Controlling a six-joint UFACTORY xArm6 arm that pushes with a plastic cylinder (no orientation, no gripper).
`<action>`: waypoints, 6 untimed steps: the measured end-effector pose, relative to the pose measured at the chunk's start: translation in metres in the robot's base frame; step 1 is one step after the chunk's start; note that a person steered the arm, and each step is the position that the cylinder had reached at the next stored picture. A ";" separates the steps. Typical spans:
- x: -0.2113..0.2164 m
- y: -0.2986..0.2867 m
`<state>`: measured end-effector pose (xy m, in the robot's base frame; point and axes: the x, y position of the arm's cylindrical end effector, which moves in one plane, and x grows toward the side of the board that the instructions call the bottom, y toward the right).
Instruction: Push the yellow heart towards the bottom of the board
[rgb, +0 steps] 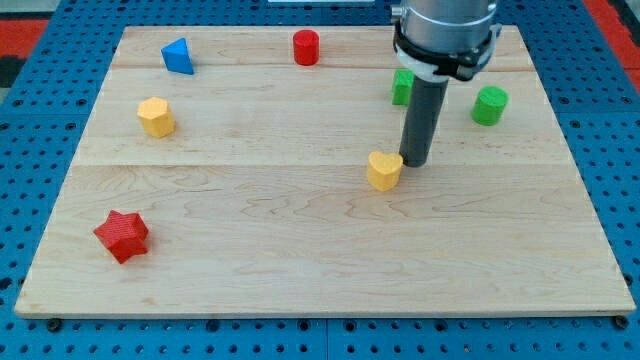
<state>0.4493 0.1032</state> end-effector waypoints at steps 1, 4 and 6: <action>0.025 -0.012; -0.005 -0.050; 0.008 -0.113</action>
<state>0.4574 -0.0094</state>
